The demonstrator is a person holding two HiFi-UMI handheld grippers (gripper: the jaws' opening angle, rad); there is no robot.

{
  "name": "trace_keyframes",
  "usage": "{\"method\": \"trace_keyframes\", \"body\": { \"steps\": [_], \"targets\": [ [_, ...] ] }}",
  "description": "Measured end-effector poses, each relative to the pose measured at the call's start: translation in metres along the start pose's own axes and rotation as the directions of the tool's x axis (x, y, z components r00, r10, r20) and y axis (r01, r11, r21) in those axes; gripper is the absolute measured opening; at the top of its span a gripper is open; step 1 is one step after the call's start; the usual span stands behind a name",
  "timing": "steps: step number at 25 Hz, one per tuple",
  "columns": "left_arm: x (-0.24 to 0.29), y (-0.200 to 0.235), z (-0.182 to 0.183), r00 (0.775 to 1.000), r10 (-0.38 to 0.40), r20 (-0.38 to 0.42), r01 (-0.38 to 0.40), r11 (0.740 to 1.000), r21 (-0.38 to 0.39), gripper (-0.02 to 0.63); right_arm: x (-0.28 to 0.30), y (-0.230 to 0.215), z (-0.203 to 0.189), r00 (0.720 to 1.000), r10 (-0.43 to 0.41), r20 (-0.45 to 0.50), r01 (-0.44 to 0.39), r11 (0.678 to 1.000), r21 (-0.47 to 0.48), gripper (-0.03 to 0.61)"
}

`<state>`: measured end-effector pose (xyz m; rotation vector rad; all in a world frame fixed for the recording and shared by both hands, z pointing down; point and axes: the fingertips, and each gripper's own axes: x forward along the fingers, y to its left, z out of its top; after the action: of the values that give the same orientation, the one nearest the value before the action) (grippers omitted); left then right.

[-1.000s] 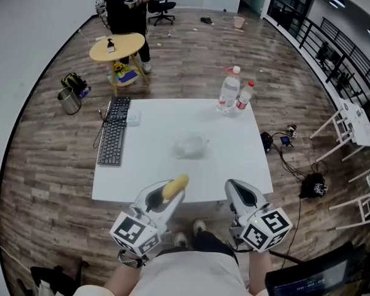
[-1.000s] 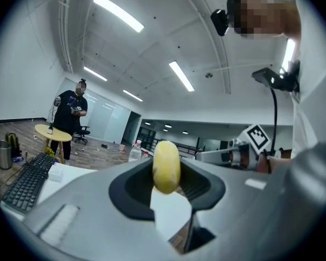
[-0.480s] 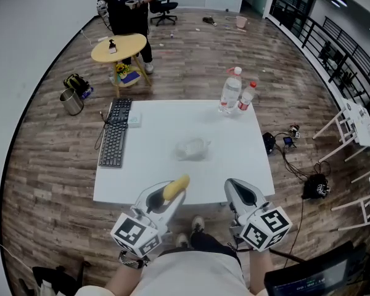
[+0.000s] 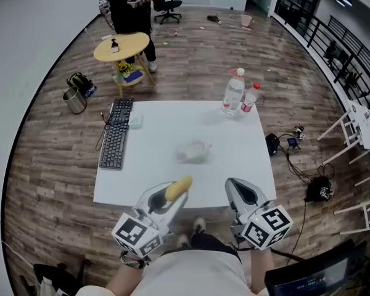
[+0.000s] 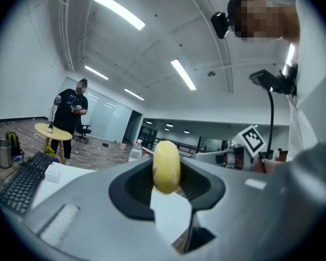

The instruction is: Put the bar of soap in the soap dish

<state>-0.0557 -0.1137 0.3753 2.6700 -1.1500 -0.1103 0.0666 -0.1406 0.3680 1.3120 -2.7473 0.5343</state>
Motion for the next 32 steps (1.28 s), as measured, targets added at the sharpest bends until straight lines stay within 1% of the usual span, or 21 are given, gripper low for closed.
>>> {"method": "trace_keyframes", "body": {
  "steps": [6,10,12,17,26,32],
  "targets": [
    [0.011,0.007,0.002,1.000,0.016,0.000,-0.016,1.000,0.001,0.129,0.014,-0.011,0.005,0.999,0.035,-0.003,-0.035,0.999,0.015,0.002],
    [0.020,0.010,0.005,1.000,0.024,-0.002,-0.024,1.000,0.004,0.129,0.023,-0.017,0.009,0.996,0.084,0.003,-0.084,0.996,0.039,0.002],
    [0.025,0.010,0.005,1.000,0.016,-0.008,-0.016,1.000,0.003,0.129,0.027,-0.020,0.011,0.994,0.108,0.011,-0.108,0.993,0.049,0.002],
    [0.038,0.006,-0.002,0.999,-0.010,-0.030,0.011,1.000,0.010,0.129,0.036,-0.030,0.013,0.989,0.149,0.017,-0.150,0.988,0.040,0.002],
    [0.063,0.006,-0.003,0.999,0.006,-0.038,-0.005,1.000,0.018,0.129,0.043,-0.060,0.021,0.985,0.173,0.021,-0.174,0.984,0.037,0.002],
    [0.070,0.010,-0.003,0.999,0.021,-0.045,-0.021,1.000,0.006,0.129,0.046,-0.071,0.020,0.984,0.180,0.003,-0.180,0.983,0.046,0.002]
  ]
}}
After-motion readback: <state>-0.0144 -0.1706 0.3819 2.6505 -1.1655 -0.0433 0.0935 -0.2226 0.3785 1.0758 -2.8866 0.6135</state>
